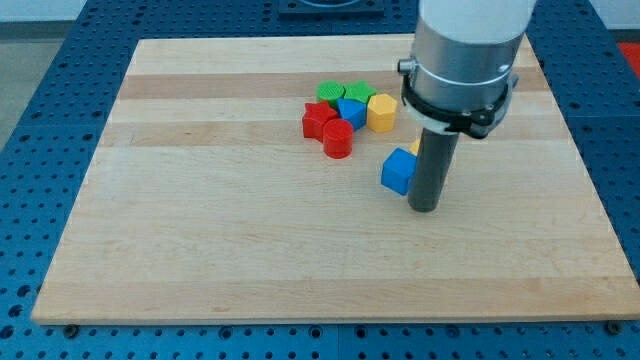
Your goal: Move your arm closer to the yellow heart
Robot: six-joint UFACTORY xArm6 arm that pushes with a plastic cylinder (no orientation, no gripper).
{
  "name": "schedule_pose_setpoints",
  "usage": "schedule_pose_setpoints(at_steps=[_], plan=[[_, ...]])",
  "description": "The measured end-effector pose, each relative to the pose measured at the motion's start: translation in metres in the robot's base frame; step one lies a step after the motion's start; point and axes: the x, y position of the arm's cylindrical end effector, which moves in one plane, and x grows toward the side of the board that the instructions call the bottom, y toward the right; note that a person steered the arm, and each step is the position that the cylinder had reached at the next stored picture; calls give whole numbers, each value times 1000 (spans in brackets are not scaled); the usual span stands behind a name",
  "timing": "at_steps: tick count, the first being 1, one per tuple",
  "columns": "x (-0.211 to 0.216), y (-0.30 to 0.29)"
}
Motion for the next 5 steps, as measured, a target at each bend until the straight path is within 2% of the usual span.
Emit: schedule_pose_setpoints(at_steps=[3, 5], plan=[[-52, 15], [-59, 43]])
